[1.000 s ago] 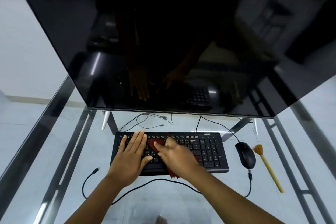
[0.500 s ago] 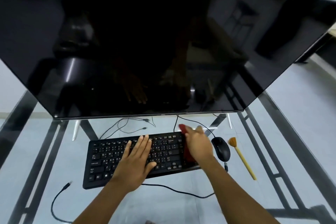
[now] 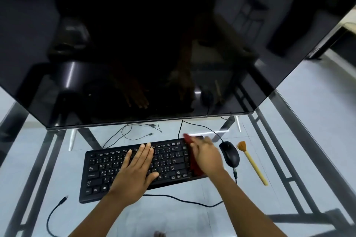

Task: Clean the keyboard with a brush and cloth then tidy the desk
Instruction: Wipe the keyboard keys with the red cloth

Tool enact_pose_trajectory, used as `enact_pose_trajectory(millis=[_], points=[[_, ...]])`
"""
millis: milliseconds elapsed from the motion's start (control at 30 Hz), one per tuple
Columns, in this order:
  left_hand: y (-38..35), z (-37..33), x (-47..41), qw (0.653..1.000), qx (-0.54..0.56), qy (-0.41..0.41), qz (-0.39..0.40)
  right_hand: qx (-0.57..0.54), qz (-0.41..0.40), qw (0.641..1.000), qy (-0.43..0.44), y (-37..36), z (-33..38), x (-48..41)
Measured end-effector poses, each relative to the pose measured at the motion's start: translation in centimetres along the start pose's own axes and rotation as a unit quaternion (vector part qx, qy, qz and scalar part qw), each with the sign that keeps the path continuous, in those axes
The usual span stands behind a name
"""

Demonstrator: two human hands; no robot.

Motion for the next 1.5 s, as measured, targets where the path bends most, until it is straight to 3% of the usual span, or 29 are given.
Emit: enact_pose_trajectory(millis=[67,100,233,267,400,467,567,600,700,767,900,967,1067,1133,1233,1300,1400,1500], points=[[0.0,0.0,0.0,1.0,0.001,0.004,-0.001,-0.022,-0.026,0.995,-0.09,1.2,-2.6,-1.0],[-0.1,0.0,0.1,1.0,0.003,0.005,-0.002,-0.031,-0.016,0.995,-0.095,1.3,-2.4,-0.6],[0.1,0.0,0.1,1.0,0.026,0.003,0.007,-0.016,0.06,0.996,0.068,-0.9,1.7,2.7],[0.0,0.0,0.0,0.999,0.033,0.0,0.008,-0.014,0.058,0.995,0.075,-0.7,1.1,2.6],[0.0,0.0,0.1,0.999,0.043,0.002,0.006,0.004,-0.011,0.997,-0.075,0.7,-2.3,1.2],[0.1,0.0,0.2,0.999,0.033,0.005,0.008,0.01,0.029,0.999,-0.015,-0.5,0.4,3.0],[0.2,-0.2,0.0,0.999,0.038,0.006,0.01,0.002,0.14,0.975,0.172,-2.5,4.1,7.2],[0.3,-0.2,-0.1,0.999,0.044,0.008,0.011,0.008,0.137,0.971,0.195,-2.2,3.9,7.3],[0.5,-0.1,-0.1,0.998,0.06,0.015,0.012,0.017,0.039,0.996,0.075,-0.1,0.4,4.5],[0.5,0.0,0.0,0.998,0.06,0.017,0.007,-0.016,0.023,0.999,0.021,0.3,-0.6,4.8],[0.3,0.0,-0.1,0.998,0.058,0.018,0.016,-0.011,0.102,0.97,0.219,-0.9,2.1,8.8],[0.5,0.0,-0.1,0.998,0.061,0.015,0.011,0.0,0.084,0.982,0.172,-0.4,-0.6,6.9],[0.4,-0.1,0.0,0.998,0.055,0.011,0.021,-0.017,-0.028,0.999,-0.02,1.1,-5.7,4.8],[0.4,-0.1,0.1,0.998,0.053,0.015,0.015,-0.038,-0.022,0.999,-0.004,0.6,-4.8,5.9],[0.4,-0.1,0.0,0.998,0.052,0.012,0.018,-0.002,0.069,0.986,0.152,-1.1,-2.3,8.4],[0.5,-0.2,-0.1,0.999,0.049,0.008,0.015,0.004,0.042,0.992,0.117,-0.1,-4.0,6.8],[0.5,-0.2,0.0,0.999,0.04,0.006,0.014,-0.003,-0.028,0.998,-0.051,1.1,-7.3,4.5],[0.5,-0.2,0.1,0.999,0.037,0.008,0.017,-0.026,-0.022,0.999,-0.034,0.1,-4.8,5.4]])
Point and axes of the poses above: each hand's wrist, its own x-axis away from the middle knuckle, its own y-axis out of the back of the hand, z = x × y, the point moved 6 cm from there along -x, towards the middle knuckle, and after that the axes turned 6 degrees about -y, right-handed, at the moved point
